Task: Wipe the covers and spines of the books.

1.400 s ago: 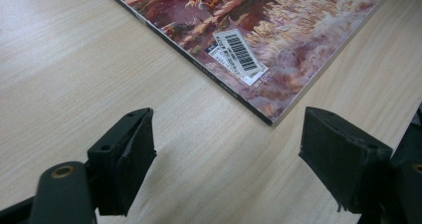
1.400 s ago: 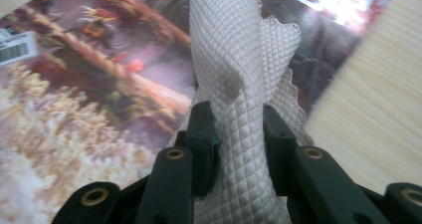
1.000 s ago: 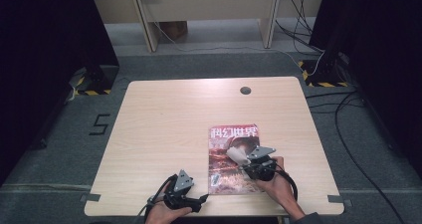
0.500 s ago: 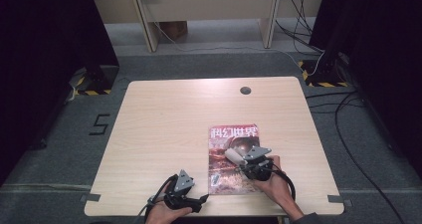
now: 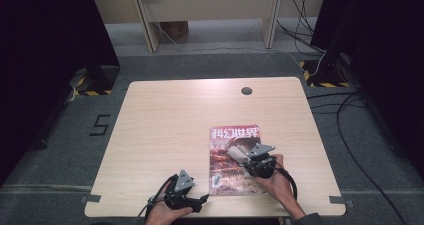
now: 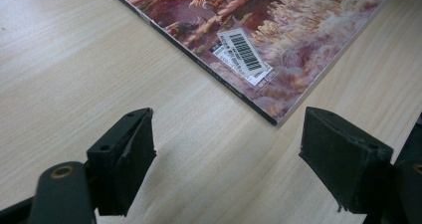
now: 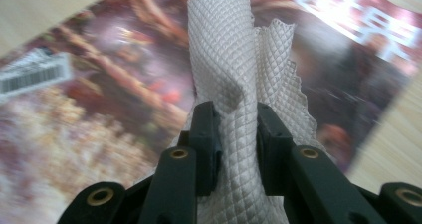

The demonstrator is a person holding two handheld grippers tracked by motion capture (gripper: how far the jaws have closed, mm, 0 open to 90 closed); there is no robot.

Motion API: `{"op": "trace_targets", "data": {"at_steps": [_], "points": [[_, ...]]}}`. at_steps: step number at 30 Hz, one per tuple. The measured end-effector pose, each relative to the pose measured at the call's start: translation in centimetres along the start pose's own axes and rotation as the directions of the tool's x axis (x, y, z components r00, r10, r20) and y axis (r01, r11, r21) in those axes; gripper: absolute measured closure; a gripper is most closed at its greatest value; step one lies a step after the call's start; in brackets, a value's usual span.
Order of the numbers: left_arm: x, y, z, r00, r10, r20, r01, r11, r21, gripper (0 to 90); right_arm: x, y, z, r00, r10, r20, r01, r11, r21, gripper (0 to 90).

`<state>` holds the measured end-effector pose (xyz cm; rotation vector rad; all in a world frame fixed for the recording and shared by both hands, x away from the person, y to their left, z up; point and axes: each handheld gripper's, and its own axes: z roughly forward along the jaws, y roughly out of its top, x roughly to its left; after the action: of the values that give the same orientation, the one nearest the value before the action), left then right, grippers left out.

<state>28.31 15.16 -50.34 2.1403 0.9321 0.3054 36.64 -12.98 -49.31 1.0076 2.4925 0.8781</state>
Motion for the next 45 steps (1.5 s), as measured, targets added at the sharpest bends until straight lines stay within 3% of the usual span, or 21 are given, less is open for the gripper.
{"op": "trace_targets", "data": {"at_steps": [4, 12, 20, 30, 32, 35, 38, 45], "points": [[0.1, 0.0, -0.1, 1.0000, -0.002, -0.001, 0.002, 1.0000, -0.001, 20.5, 1.8, 1.0, 0.8, 0.9988, -0.044, -0.023, 0.044, 0.999, -0.005, 74.2], [0.4, 0.0, -0.3, 0.9999, -0.012, -0.007, 0.012, 0.9999, -0.001, 20.3, 4.0, 2.3, 1.9, 0.9944, -0.066, -0.082, 0.065, 0.998, -0.016, 73.9], [1.1, -0.2, -1.0, 0.9987, -0.042, -0.029, 0.041, 0.9990, -0.017, 19.9, 6.0, 3.0, 2.5, 0.9837, -0.103, -0.147, 0.100, 0.995, -0.031, 73.7], [1.7, -0.4, -1.5, 0.9972, -0.062, -0.042, 0.061, 0.9976, -0.033, 19.4, 6.2, 3.5, 2.9, 0.9858, -0.102, -0.134, 0.098, 0.995, -0.035, 73.6], [1.8, -0.4, -1.7, 0.9969, -0.065, -0.045, 0.063, 0.9973, -0.037, 19.4, 6.6, 3.3, 2.9, 0.9817, -0.091, -0.167, 0.086, 0.996, -0.039, 73.4], [2.0, -0.5, -2.0, 0.9955, -0.077, -0.055, 0.075, 0.9962, -0.044, 19.3, 7.4, 3.1, 2.6, 0.9776, -0.129, -0.166, 0.124, 0.991, -0.041, 73.4], [2.2, -0.6, -2.4, 0.9950, -0.081, -0.059, 0.078, 0.9956, -0.053, 19.3, 8.0, 2.6, 2.2, 0.9732, -0.137, -0.185, 0.131, 0.990, -0.043, 73.4], [2.5, -0.9, -2.7, 0.9935, -0.093, -0.066, 0.089, 0.9943, -0.059, 19.3, 6.7, 2.0, 1.6, 0.9802, -0.114, -0.162, 0.110, 0.993, -0.035, 73.4]]}}
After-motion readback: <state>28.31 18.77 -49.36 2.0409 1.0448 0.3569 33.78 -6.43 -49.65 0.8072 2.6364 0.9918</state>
